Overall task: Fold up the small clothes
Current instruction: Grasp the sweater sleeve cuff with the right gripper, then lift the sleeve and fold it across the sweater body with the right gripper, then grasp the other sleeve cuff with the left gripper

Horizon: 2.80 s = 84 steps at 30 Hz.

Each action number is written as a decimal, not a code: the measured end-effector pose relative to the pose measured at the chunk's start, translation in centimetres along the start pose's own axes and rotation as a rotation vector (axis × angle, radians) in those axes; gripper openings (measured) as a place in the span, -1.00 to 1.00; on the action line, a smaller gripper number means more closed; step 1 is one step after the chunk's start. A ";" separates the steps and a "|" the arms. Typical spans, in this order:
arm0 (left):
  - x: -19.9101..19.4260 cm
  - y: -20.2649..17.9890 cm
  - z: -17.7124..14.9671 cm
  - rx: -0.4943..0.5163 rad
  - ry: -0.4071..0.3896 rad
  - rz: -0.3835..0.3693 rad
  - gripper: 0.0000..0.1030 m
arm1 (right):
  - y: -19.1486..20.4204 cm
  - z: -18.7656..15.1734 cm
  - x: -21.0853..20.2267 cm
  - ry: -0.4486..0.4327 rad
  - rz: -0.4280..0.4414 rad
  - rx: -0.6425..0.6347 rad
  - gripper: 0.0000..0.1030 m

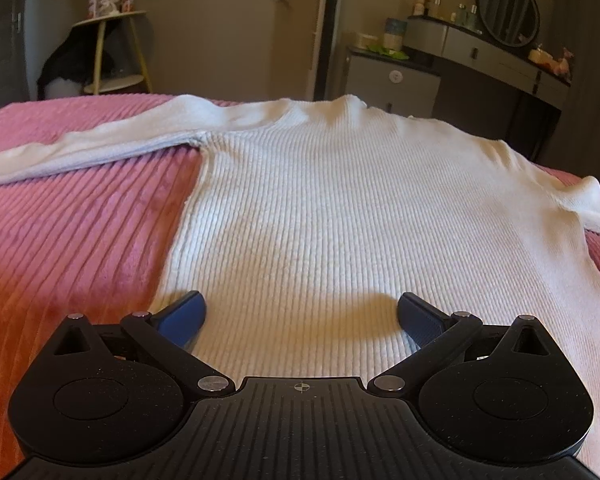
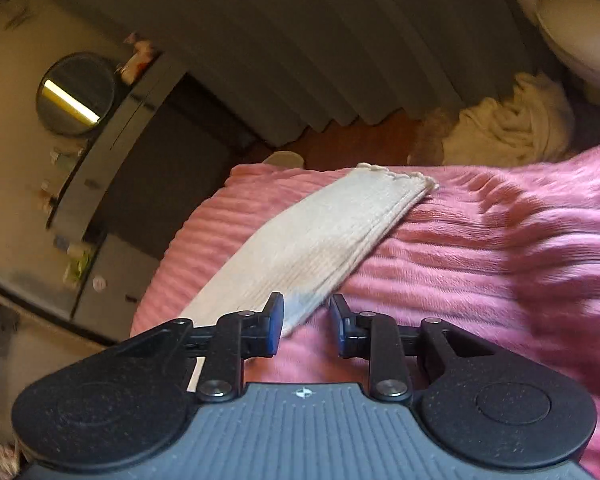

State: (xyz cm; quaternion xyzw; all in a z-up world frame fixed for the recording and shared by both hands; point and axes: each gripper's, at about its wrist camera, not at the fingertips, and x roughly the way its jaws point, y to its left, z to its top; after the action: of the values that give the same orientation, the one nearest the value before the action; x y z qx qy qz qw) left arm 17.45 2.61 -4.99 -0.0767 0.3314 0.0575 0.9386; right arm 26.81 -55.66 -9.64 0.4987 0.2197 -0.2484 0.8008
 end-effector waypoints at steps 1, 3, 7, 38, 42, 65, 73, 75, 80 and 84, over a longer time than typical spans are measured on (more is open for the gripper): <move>0.0 0.0 -0.1 0.000 -0.004 0.001 1.00 | -0.2 0.1 0.5 -0.009 0.007 0.026 -0.49; -0.1 -0.2 -0.2 0.008 -0.016 0.008 1.00 | -0.3 1.1 0.9 -0.022 0.009 0.072 -0.59; -0.2 -0.2 -0.3 0.009 -0.028 0.013 1.00 | 1.3 1.3 -0.8 -0.076 -0.015 -0.041 -0.86; -2.2 2.6 1.9 -0.067 -0.098 -0.039 1.00 | 23.2 -38.3 -11.1 0.174 0.427 -1.171 -0.55; -2.1 2.0 3.0 -0.042 -0.102 -0.086 1.00 | 17.6 -33.4 -14.9 0.185 0.345 -0.863 -0.43; 10.2 -9.9 9.1 0.179 -0.085 -0.146 0.85 | 12.0 -26.8 -9.3 0.206 0.337 -0.585 -0.43; 11.2 -6.3 10.9 0.071 -0.056 -0.174 -0.49 | 11.8 -26.7 -8.7 0.213 0.343 -0.556 -0.43; 10.6 -5.0 11.3 0.030 -0.075 -0.197 -0.63 | 11.9 -26.8 -8.8 0.210 0.342 -0.564 -0.43; 8.2 -1.6 12.5 -0.027 -0.157 -0.219 -0.81 | 12.0 -27.1 -8.8 0.211 0.351 -0.574 -0.43; 6.8 0.9 13.1 -0.049 -0.223 -0.188 -0.81 | 11.8 -27.0 -8.6 0.215 0.353 -0.567 -0.42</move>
State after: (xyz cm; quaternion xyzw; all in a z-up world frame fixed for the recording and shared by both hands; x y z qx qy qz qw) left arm 30.59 6.26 0.67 -0.1232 0.2150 -0.0142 0.9687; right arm 24.62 -25.11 -7.29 0.3101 0.2734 0.0187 0.9104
